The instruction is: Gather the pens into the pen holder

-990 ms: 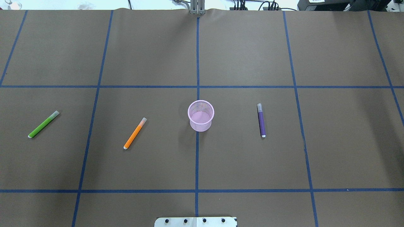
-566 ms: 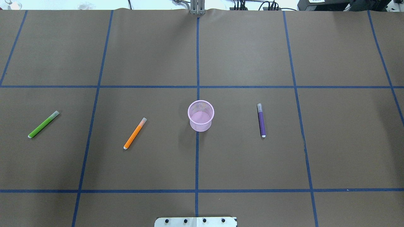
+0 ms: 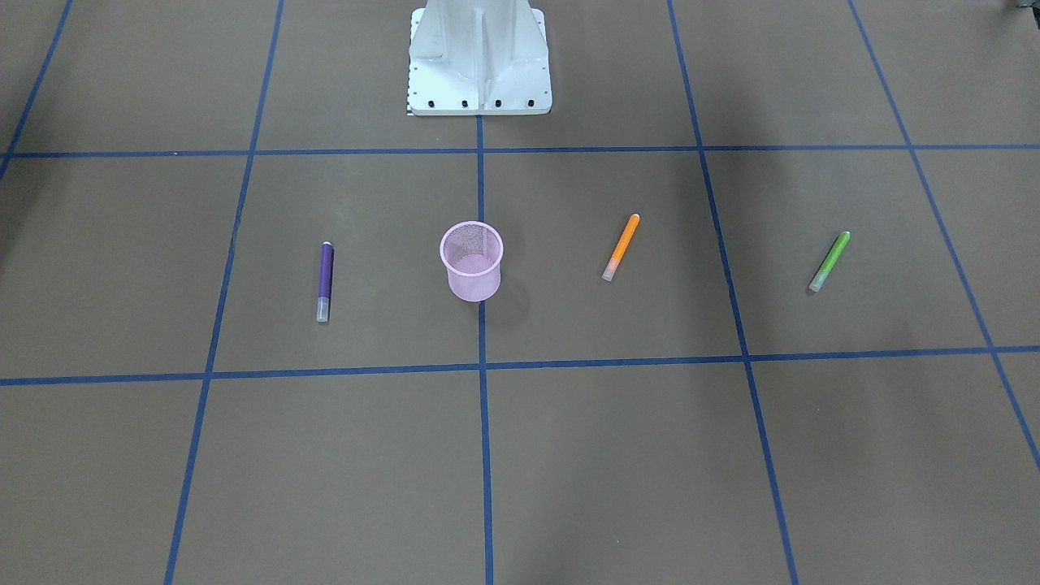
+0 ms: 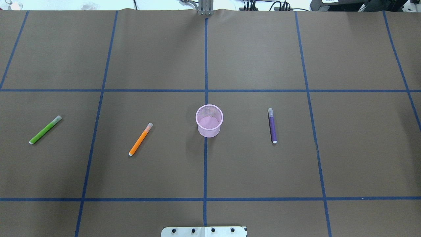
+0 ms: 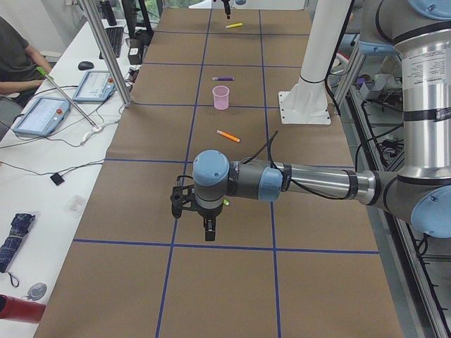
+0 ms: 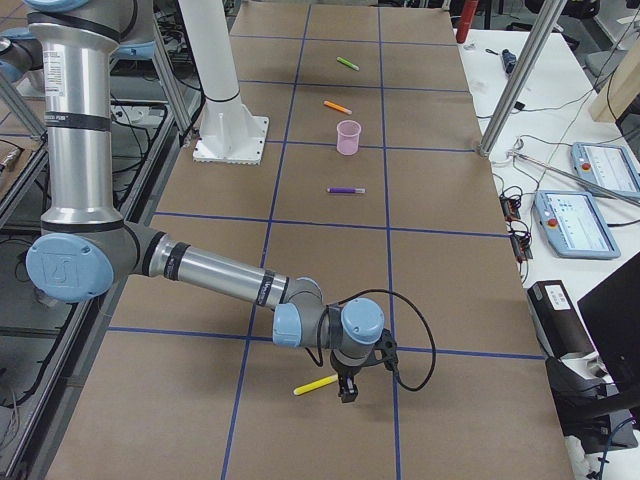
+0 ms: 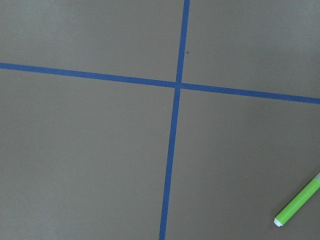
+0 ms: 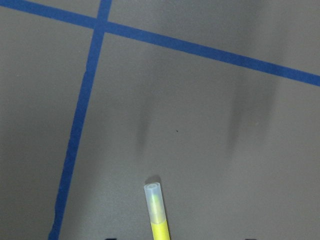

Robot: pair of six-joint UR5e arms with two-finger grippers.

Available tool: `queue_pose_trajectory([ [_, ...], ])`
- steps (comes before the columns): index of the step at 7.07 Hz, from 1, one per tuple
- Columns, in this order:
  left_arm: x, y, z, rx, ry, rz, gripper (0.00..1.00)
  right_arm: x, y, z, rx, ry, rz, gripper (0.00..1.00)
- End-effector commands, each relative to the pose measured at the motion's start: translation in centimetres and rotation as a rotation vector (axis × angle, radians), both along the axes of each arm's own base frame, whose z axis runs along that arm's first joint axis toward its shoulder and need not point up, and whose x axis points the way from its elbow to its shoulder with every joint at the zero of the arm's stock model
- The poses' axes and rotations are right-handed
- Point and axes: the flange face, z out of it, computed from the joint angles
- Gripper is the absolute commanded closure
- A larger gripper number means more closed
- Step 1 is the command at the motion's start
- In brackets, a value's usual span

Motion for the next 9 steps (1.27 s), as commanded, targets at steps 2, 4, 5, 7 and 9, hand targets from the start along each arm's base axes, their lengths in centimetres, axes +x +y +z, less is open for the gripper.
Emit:
queue_pose_trajectory([
  [2,0.0,0.0,-0.2,0.019,0.0,-0.001,0.0,-2.1,-2.4,-0.4,-0.126,0.004,-0.058,0.17],
  [4,0.0,0.0,0.0,0.015,0.0,0.0,0.0,-1.9,-1.6,0.9,-0.101,0.007,-0.122,0.17],
  [5,0.0,0.0,0.0,0.015,0.0,0.0,0.0,-1.8,-1.0,2.3,-0.103,-0.003,-0.156,0.17],
  [7,0.0,0.0,0.0,0.014,0.0,0.0,0.0,-2.0,-0.7,3.0,-0.12,-0.008,-0.155,0.17],
  [9,0.0,0.3,0.2,0.012,0.0,0.001,0.0,-2.1,-0.3,3.5,-0.135,-0.011,-0.154,0.17],
])
